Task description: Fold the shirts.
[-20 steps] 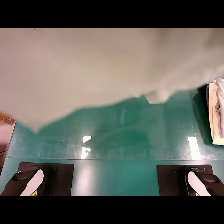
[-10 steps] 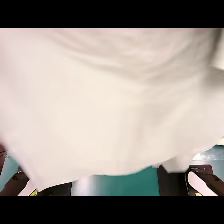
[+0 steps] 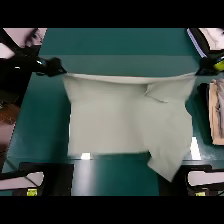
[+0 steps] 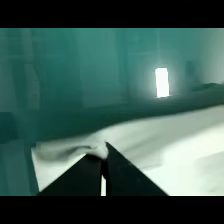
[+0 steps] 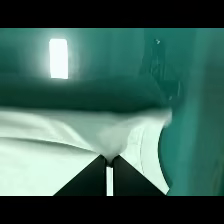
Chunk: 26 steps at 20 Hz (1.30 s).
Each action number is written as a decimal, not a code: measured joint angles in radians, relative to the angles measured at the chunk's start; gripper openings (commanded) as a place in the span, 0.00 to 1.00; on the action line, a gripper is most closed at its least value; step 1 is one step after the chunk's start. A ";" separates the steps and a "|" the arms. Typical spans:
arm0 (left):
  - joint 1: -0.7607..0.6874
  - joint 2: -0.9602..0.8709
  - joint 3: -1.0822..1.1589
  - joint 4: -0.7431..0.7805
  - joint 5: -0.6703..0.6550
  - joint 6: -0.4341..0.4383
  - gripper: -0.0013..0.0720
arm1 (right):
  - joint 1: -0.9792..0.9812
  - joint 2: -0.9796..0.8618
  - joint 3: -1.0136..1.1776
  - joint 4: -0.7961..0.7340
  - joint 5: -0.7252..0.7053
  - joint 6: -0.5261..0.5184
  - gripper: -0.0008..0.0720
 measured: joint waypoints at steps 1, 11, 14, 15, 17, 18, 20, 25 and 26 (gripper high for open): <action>-0.005 -0.042 0.013 0.002 0.039 0.005 0.06 | 0.000 -0.031 -0.006 0.002 -0.042 0.000 0.03; -0.018 -0.177 0.163 0.014 0.183 0.076 0.06 | 0.000 -0.116 0.019 -0.002 -0.374 -0.001 0.03; -0.018 -0.182 0.128 0.021 0.109 0.106 0.06 | 0.000 -0.081 -0.058 -0.034 -0.333 -0.002 0.03; -0.018 -0.182 0.107 0.022 0.095 0.111 0.06 | 0.000 -0.058 -0.106 -0.050 -0.328 -0.002 0.03; -0.018 -0.183 0.055 0.024 0.075 0.117 0.06 | 0.001 -0.014 -0.211 -0.072 -0.327 -0.002 0.03; -0.018 -0.183 0.027 0.025 0.070 0.120 0.06 | 0.001 0.012 -0.269 -0.080 -0.336 -0.002 0.03; -0.018 -0.184 -0.024 0.026 0.061 0.122 0.06 | 0.002 0.051 -0.374 -0.092 -0.361 -0.002 0.04; -0.018 -0.184 -0.099 0.014 0.047 0.111 0.84 | 0.024 0.094 -0.533 -0.101 -0.420 0.005 0.12; -0.018 -0.184 -0.106 0.008 0.042 0.095 0.86 | 0.026 0.097 -0.549 -0.103 -0.423 0.017 0.38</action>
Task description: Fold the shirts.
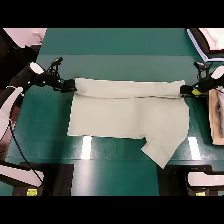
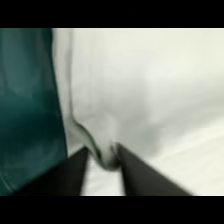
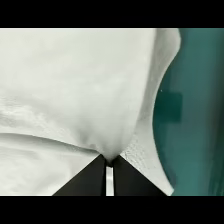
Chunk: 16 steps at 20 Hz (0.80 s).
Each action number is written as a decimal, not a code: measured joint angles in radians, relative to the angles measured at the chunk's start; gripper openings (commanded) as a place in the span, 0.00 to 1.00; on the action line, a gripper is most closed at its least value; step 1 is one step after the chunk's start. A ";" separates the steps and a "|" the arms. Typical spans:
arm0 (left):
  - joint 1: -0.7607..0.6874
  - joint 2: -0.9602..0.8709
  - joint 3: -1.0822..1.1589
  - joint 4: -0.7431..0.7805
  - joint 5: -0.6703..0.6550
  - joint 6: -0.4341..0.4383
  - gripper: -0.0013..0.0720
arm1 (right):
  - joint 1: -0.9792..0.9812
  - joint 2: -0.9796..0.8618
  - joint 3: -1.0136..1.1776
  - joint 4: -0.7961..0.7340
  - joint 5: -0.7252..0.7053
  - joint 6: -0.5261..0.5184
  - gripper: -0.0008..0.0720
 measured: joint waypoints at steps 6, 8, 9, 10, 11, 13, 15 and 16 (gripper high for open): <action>0.049 0.029 0.017 -0.009 -0.132 -0.056 0.43 | -0.051 0.044 0.002 0.108 0.089 -0.025 0.51; 0.087 0.085 0.011 0.003 -0.217 -0.029 0.43 | -0.097 0.093 -0.003 0.199 0.171 -0.093 0.51; 0.105 0.121 -0.007 0.017 -0.253 -0.018 0.43 | -0.119 0.121 -0.015 0.246 0.198 -0.122 0.51; 0.122 0.167 -0.039 0.033 -0.281 -0.010 0.43 | -0.142 0.156 -0.033 0.301 0.228 -0.146 0.51; 0.138 0.216 -0.084 0.045 -0.301 -0.003 0.43 | -0.163 0.190 -0.054 0.338 0.246 -0.165 0.51; 0.160 0.310 -0.199 0.063 -0.316 0.004 0.43 | -0.194 0.260 -0.105 0.399 0.261 -0.197 0.51; 0.170 0.385 -0.327 0.070 -0.319 0.008 0.60 | -0.210 0.321 -0.157 0.431 0.269 -0.217 0.51; 0.174 0.409 -0.383 0.072 -0.318 0.010 0.74 | -0.214 0.345 -0.180 0.440 0.269 -0.225 0.51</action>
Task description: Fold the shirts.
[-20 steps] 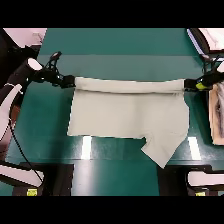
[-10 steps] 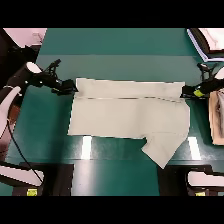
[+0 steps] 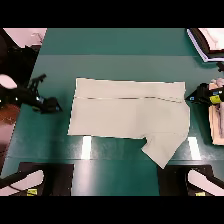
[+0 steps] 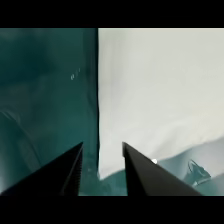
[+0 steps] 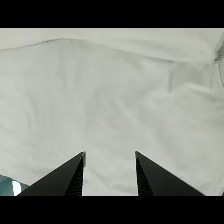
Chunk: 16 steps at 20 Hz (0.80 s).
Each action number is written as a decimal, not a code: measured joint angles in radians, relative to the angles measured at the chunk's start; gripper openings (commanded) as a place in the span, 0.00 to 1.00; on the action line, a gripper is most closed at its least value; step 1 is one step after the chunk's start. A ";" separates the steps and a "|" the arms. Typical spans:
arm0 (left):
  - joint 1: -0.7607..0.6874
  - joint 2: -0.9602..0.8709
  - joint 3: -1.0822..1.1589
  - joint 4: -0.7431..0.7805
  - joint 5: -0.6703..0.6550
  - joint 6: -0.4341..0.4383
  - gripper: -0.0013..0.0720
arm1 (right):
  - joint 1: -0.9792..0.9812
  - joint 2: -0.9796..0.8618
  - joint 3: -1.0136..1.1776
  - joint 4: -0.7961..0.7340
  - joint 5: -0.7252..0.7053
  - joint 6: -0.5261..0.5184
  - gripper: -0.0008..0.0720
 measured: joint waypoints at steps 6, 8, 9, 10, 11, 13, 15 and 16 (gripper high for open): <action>0.008 0.055 -0.266 -0.038 0.070 0.000 0.74 | -0.010 0.077 -0.085 0.029 -0.001 -0.018 0.51; 0.009 0.061 -0.317 -0.093 0.087 -0.003 0.74 | -0.011 0.084 -0.093 0.039 0.000 -0.020 0.51; 0.008 0.064 -0.336 -0.114 0.096 -0.003 0.74 | -0.011 0.087 -0.096 0.050 0.000 -0.020 0.51; 0.006 0.066 -0.352 -0.127 0.101 -0.003 0.74 | -0.011 0.088 -0.098 0.060 0.000 -0.021 0.51; 0.002 0.066 -0.364 -0.144 0.109 -0.003 0.73 | -0.011 0.089 -0.099 0.064 0.000 -0.021 0.51; -0.006 0.066 -0.379 -0.157 0.127 -0.003 0.42 | -0.011 0.090 -0.100 0.073 0.001 -0.022 0.51; -0.011 0.063 -0.389 -0.144 0.165 0.001 0.06 | -0.011 0.091 -0.101 0.074 0.004 -0.022 0.51; -0.012 0.063 -0.391 -0.153 0.173 0.002 0.06 | -0.011 0.091 -0.102 0.072 0.011 -0.022 0.51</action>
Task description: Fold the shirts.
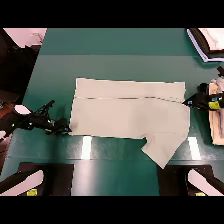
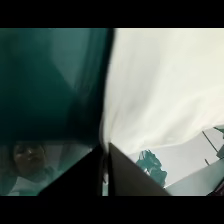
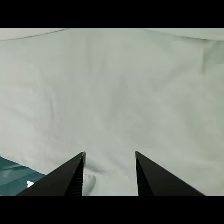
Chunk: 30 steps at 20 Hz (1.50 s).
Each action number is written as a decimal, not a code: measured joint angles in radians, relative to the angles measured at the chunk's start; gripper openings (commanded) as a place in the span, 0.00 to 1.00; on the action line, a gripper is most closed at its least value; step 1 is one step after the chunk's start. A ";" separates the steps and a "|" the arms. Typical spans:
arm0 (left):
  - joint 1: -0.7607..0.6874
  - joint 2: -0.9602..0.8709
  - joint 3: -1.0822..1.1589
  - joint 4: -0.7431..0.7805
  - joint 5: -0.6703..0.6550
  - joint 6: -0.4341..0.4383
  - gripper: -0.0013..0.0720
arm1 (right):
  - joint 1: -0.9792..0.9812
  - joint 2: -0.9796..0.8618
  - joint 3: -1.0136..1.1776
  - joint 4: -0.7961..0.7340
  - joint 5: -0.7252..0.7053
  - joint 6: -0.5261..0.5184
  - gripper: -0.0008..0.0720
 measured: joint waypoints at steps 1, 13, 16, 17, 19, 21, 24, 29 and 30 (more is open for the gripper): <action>-0.001 0.000 0.000 -0.009 0.004 0.003 0.06 | 0.000 0.000 0.000 -0.010 0.005 0.000 0.51; -0.003 0.001 0.183 -0.036 -0.048 0.021 0.06 | -0.089 0.191 -0.397 -0.364 0.060 0.177 0.51; -0.003 0.001 0.195 -0.038 -0.052 0.022 0.06 | -0.113 0.205 -0.495 -0.318 0.035 0.200 0.51; -0.003 0.001 0.197 -0.039 -0.054 0.022 0.06 | -0.113 0.201 -0.511 -0.299 0.023 0.203 0.51; -0.003 0.000 0.200 -0.040 -0.056 0.022 0.06 | -0.096 0.176 -0.522 -0.279 0.005 0.212 0.51; -0.003 0.001 0.201 -0.040 -0.058 0.023 0.06 | -0.061 0.135 -0.518 -0.267 -0.008 0.218 0.51; -0.003 0.001 0.202 -0.040 -0.062 0.027 0.06 | 0.005 0.071 -0.504 -0.252 -0.014 0.229 0.42; -0.003 0.002 0.203 -0.037 -0.079 0.033 0.06 | 0.092 0.050 -0.465 -0.264 -0.061 0.237 0.04; -0.003 0.006 0.203 -0.031 -0.084 0.035 0.06 | 0.100 0.070 -0.450 -0.266 -0.053 0.238 0.04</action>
